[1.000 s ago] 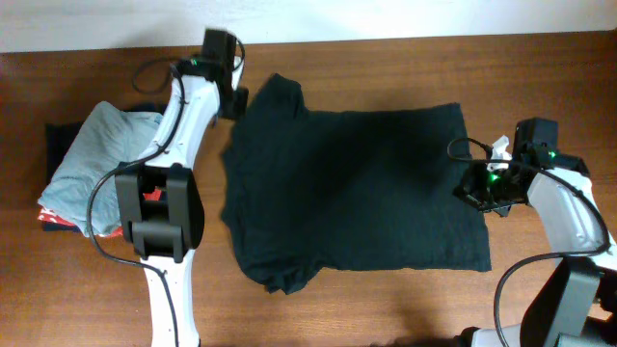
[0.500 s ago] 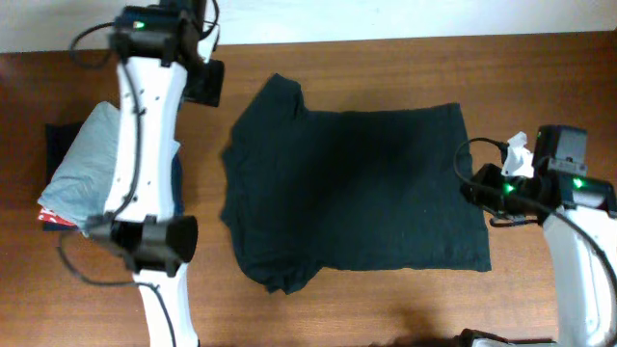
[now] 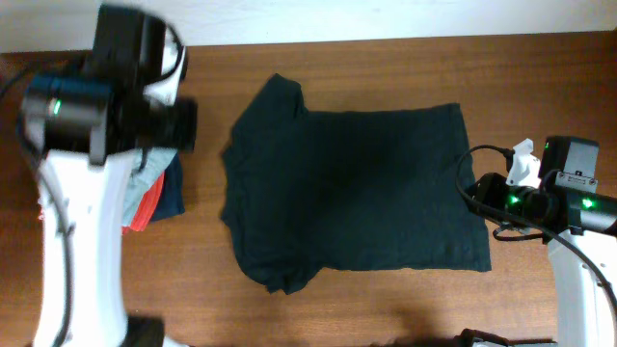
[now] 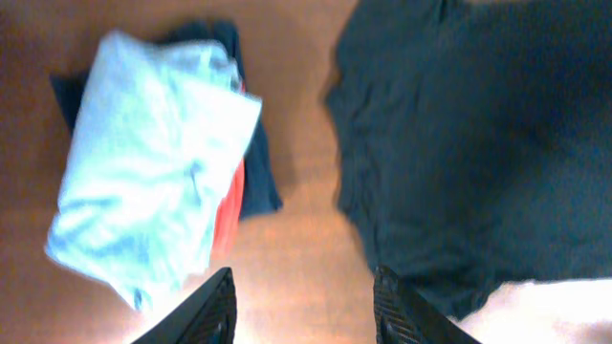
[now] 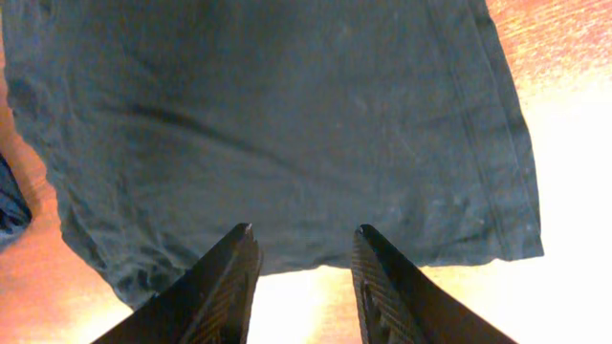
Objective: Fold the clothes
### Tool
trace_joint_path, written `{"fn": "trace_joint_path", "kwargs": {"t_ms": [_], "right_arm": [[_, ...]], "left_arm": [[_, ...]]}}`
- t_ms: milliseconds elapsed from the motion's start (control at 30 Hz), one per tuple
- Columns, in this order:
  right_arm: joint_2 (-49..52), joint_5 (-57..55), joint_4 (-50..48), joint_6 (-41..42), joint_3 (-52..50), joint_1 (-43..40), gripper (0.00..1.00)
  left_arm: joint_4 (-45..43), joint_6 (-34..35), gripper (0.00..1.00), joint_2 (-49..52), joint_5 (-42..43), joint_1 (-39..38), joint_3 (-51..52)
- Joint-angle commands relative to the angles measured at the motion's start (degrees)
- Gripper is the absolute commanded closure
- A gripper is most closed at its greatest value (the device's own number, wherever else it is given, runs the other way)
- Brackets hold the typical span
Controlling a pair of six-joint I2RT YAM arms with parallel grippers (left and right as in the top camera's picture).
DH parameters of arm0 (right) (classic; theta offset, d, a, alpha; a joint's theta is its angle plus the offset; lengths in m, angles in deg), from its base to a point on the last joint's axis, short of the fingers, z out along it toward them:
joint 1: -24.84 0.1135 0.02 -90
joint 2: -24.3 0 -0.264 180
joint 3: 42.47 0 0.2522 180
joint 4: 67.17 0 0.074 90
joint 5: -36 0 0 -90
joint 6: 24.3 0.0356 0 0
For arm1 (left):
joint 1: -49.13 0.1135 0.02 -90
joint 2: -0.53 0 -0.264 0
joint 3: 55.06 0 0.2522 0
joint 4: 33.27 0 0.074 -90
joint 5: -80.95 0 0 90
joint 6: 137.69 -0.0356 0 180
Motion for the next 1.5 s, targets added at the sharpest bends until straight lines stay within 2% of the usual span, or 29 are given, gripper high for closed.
{"fn": "trace_joint_path", "kwargs": {"t_ms": [0,133,233,267,400,633,1100,1133,1167,1233,1467], "right_arm": [[-0.7,0.5,-0.2,-0.6,0.7,0.3,0.63],[-0.7,0.5,-0.2,-0.6,0.7,0.3,0.63],[-0.7,0.5,-0.3,-0.6,0.7,0.3,0.63],[-0.7,0.5,-0.2,-0.6,0.7,0.3,0.62],[-0.7,0.5,-0.2,-0.6,0.7,0.3,0.62],[-0.7,0.5,-0.5,-0.6,0.7,0.3,0.58],[-0.7,0.1,-0.7,-0.6,0.7,0.3,0.57],[-0.7,0.1,-0.7,-0.6,0.7,0.3,0.57],[-0.7,0.1,-0.7,-0.6,0.7,0.3,0.57],[-0.7,0.1,-0.7,-0.6,0.7,0.3,0.57],[-0.7,0.1,-0.7,-0.6,0.7,0.3,0.57]], "left_arm": [[-2.3,1.7,0.53,-7.3,3.7,-0.3,16.7],[-12.0,-1.7,0.53,-13.9,14.3,-2.6,37.6],[-22.1,-3.5,0.50,-15.9,20.1,-6.2,53.2],[-28.4,-6.6,0.50,-15.4,22.6,-8.9,61.5],[-39.1,-8.9,0.56,-13.6,25.3,-14.6,72.8],[-41.7,-4.4,0.57,-12.0,24.7,-19.5,76.7],[-44.5,-3.7,0.57,-6.5,25.5,-23.2,78.7],[-44.7,-3.7,0.56,-6.4,25.5,-23.2,78.7],[-45.1,-2.9,0.46,-6.3,25.0,-23.2,78.7],[-45.6,-1.2,0.42,-6.0,24.3,-23.2,78.7],[-48.3,5.8,0.40,-3.4,25.3,-23.2,78.8]]}}
